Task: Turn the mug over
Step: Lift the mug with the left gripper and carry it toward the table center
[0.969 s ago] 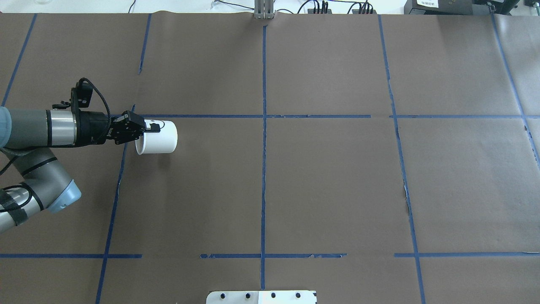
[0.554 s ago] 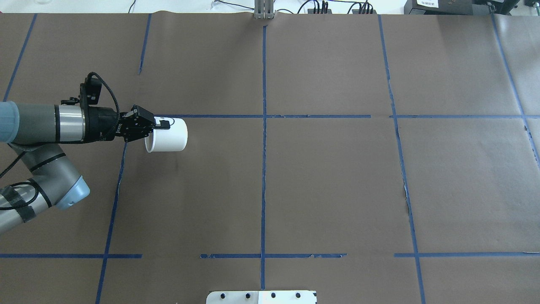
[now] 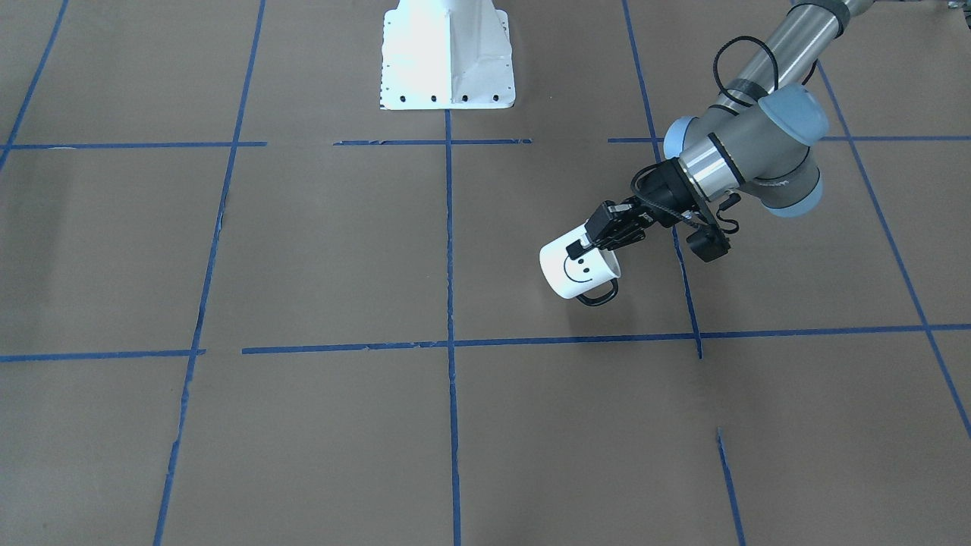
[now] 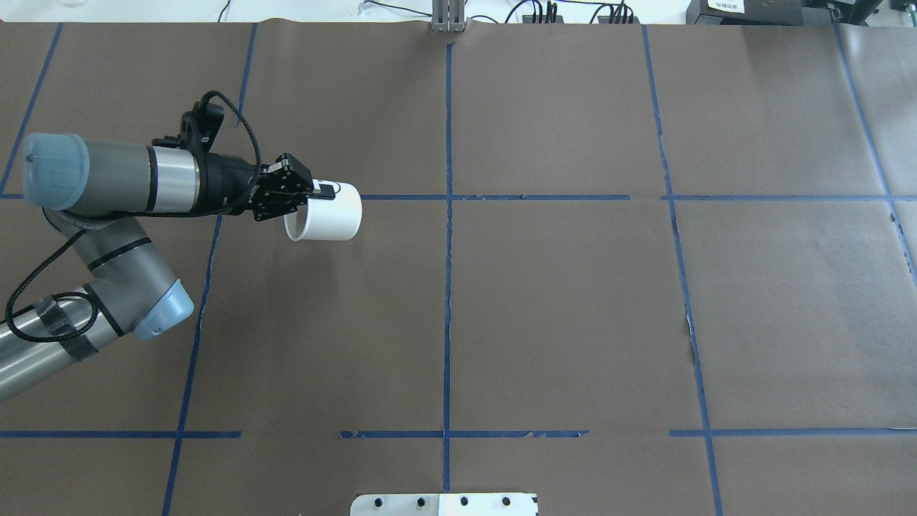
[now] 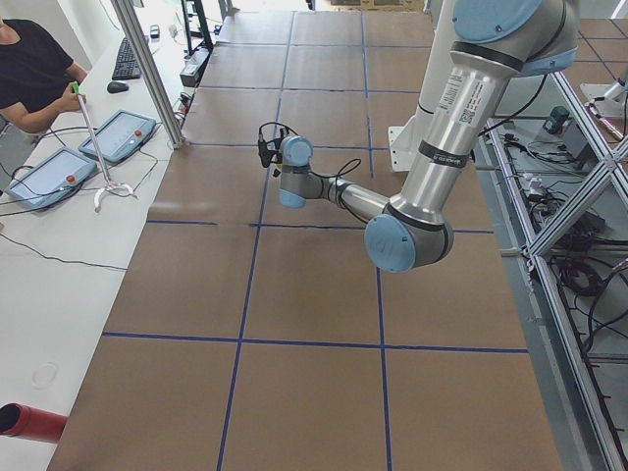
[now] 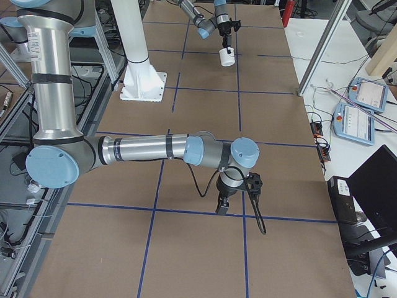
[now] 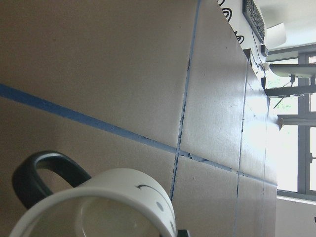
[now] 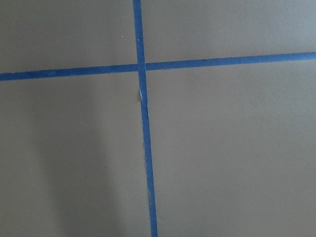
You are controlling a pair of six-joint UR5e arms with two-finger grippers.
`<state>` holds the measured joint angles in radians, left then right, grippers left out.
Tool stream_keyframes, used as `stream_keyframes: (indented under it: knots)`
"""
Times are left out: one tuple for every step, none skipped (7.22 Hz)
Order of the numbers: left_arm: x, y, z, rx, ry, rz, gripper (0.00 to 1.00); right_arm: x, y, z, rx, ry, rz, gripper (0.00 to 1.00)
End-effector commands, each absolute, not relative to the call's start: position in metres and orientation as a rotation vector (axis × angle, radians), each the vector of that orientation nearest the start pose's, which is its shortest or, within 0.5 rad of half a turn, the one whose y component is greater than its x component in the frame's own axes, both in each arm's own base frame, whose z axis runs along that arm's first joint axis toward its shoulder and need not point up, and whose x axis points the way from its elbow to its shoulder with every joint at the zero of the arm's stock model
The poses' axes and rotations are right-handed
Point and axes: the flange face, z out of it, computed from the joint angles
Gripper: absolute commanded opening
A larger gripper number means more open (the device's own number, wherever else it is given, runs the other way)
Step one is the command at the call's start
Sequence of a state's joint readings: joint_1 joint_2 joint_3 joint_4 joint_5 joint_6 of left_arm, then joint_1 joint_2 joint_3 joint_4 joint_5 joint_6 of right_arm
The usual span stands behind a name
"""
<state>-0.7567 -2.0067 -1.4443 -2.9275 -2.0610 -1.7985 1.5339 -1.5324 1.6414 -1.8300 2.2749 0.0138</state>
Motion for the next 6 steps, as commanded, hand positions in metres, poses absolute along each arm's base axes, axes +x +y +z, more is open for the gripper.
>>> stream_keyframes:
  knots:
    - [0.411, -0.504, 0.255, 0.145, 1.534, -0.267, 0.00, 0.051, -0.495, 0.635, -0.163, -0.699, 0.031, 1.00]
    - [0.423, -0.514, 0.222, 0.163, 1.451, -0.240, 0.00, 0.051, -0.496, 0.634, -0.160, -0.699, 0.030, 1.00]
    - [0.442, -0.516, 0.197, 0.156, 1.388, -0.218, 0.00, 0.051, -0.496, 0.635, -0.162, -0.699, 0.031, 1.00]
    - [0.463, -0.514, 0.167, 0.138, 1.324, -0.194, 0.00, 0.051, -0.496, 0.634, -0.160, -0.699, 0.030, 1.00]
    - [0.483, -0.511, 0.139, 0.159, 1.231, -0.136, 0.00, 0.051, -0.496, 0.635, -0.162, -0.699, 0.031, 1.00]
    - [0.505, -0.507, 0.125, 0.216, 1.130, -0.102, 0.00, 0.051, -0.496, 0.634, -0.160, -0.699, 0.030, 1.00]
